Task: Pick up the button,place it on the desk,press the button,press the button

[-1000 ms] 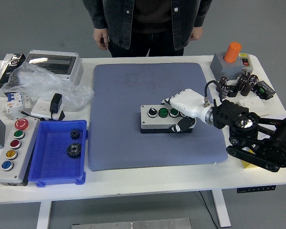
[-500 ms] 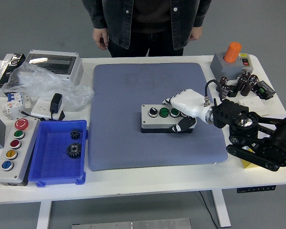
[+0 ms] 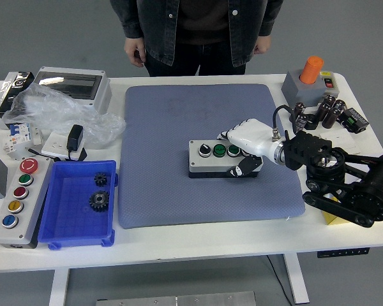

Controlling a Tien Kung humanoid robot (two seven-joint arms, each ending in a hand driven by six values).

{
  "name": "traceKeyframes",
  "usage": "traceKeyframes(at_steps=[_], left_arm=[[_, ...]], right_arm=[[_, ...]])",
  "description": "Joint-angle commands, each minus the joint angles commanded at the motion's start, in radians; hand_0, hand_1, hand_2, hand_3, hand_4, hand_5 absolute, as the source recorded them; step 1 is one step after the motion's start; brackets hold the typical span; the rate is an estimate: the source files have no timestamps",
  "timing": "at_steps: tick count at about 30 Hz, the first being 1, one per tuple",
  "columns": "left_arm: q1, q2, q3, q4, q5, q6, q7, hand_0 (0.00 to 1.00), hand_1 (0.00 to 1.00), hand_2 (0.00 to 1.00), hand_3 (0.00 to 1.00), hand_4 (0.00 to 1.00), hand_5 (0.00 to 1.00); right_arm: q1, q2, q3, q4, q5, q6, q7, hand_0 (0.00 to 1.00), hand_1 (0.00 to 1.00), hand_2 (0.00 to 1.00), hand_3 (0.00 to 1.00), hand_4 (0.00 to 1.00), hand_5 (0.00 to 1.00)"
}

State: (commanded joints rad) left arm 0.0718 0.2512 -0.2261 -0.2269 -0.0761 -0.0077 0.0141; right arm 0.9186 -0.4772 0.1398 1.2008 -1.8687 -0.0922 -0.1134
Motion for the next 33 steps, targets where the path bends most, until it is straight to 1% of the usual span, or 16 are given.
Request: traceKeyframes(at_steps=[1,6,7,12,13,18,19,24,25,33], left_arm=[[0.0,0.0,0.001,0.0,0.0,0.0,0.0,0.71,0.759,0.694,0.744,0.789,0.476],[0.0,0.0,0.003,0.0,-0.001,0.0,-0.001,0.71,0.759,0.694,0.744,0.789,0.476],[0.0,0.0,0.004,0.0,-0.001,0.0,-0.001,0.711,0.759,0.693,0.741,0.789,0.475],[-0.001,0.0,0.005,0.0,-0.001,0.0,-0.001,0.711,0.759,0.693,0.741,0.789,0.475],[-0.001,0.0,0.005,0.0,-0.001,-0.001,-0.001,0.711,0.759,0.694,0.738,0.784,0.475],[-0.002,0.0,0.007,0.0,-0.001,0.0,-0.001,0.711,0.759,0.694,0.738,0.784,0.475],[-0.002,0.0,0.007,0.0,-0.001,-0.001,-0.001,0.711,0.759,0.693,0.733,0.781,0.474],[-0.002,0.0,0.009,0.0,-0.003,-0.001,-0.002,0.711,0.759,0.693,0.733,0.781,0.474],[-0.002,0.0,0.009,0.0,-0.003,-0.001,-0.002,0.711,0.759,0.693,0.727,0.778,0.475],[-0.001,-0.002,0.017,0.0,-0.006,-0.002,-0.003,0.712,0.759,0.692,0.722,0.772,0.469]], right_arm=[[0.0,0.0,0.002,0.0,0.001,0.002,0.001,0.759,0.738,0.786,0.793,0.932,0.275],[0.002,-0.001,0.009,0.001,0.004,0.01,0.003,0.759,0.738,0.786,0.793,0.932,0.275],[0.002,-0.001,0.009,0.001,0.004,0.01,0.004,0.764,0.743,0.8,0.825,0.998,0.427],[0.004,-0.001,0.01,0.001,0.006,0.012,0.005,0.764,0.743,0.8,0.825,0.998,0.427],[0.005,-0.001,0.01,0.001,0.006,0.012,0.005,0.771,0.749,0.806,0.877,0.998,0.504],[0.006,0.0,0.007,0.0,0.006,0.012,0.005,0.771,0.749,0.806,0.877,0.998,0.504],[0.006,0.0,0.007,0.0,0.007,0.012,0.005,0.772,0.749,0.808,0.88,0.998,0.531],[0.006,0.0,0.006,0.0,0.007,0.011,0.004,0.772,0.749,0.808,0.88,0.998,0.531],[0.007,0.0,0.006,0.0,0.007,0.011,0.004,0.774,0.751,0.809,0.883,0.998,0.553],[0.007,-0.001,0.008,0.003,0.005,0.01,0.003,0.776,0.751,0.811,0.89,0.998,0.559]])
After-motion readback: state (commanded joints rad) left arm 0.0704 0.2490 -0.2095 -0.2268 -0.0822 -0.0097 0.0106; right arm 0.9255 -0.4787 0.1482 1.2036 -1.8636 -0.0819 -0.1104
